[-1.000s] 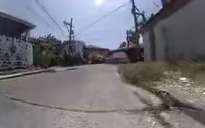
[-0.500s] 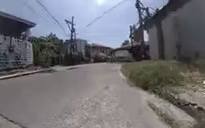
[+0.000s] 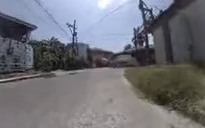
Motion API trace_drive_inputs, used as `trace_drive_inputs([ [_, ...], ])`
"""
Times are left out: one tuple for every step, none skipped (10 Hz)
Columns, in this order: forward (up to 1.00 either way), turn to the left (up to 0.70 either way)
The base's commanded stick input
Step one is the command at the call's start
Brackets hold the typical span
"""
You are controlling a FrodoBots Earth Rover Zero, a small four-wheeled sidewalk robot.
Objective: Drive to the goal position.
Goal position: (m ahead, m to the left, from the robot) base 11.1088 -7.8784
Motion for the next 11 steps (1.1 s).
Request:
trace_drive_inputs([
  [1.0, 0.06],
  [1.0, 0.06],
  [1.0, 0.06],
  [1.0, 0.06],
  [1.0, 0.06],
  [1.0, 0.06],
  [1.0, 0.06],
  [1.0, 0.06],
  [1.0, 0.06],
  [1.0, 0.06],
  [1.0, 0.06],
])
